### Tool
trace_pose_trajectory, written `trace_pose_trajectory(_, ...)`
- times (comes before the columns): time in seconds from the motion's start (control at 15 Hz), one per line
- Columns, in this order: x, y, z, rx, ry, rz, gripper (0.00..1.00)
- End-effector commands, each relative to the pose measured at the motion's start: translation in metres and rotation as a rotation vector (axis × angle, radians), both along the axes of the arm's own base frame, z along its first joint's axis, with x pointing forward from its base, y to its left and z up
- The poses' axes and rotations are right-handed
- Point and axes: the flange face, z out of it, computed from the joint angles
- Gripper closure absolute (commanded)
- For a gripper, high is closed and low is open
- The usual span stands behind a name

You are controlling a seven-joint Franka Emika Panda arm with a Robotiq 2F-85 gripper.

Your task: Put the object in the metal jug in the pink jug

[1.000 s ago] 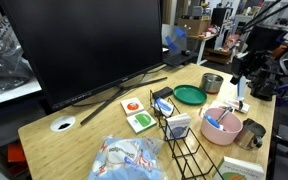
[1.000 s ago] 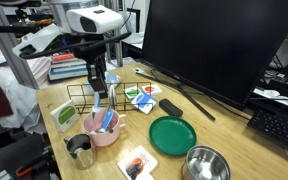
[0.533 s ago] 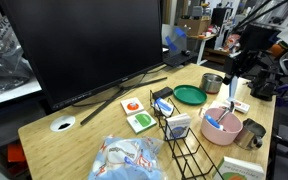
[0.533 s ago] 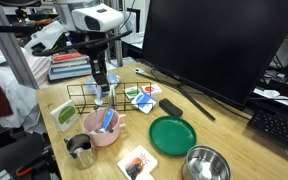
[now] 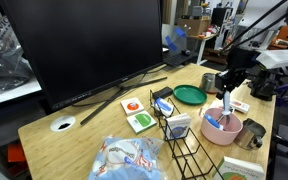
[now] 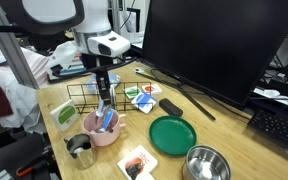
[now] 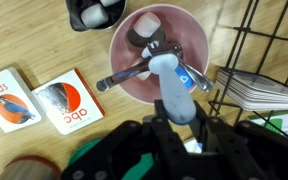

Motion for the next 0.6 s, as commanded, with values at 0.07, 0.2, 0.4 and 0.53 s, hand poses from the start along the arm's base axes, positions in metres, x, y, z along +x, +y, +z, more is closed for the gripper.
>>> trace_pose_trajectory(0.07,0.007,-0.002,-0.019,0.015,0.042,-0.006,0.93)
trace_pose_trajectory(0.2,0.008,-0.002,-0.027,0.02,0.065,-0.008,0.93)
trace_pose_trajectory(0.4,0.008,-0.002,-0.038,0.024,0.092,-0.01,0.85)
trace_pose_trajectory(0.53,0.009,-0.002,-0.041,0.025,0.103,-0.007,0.46)
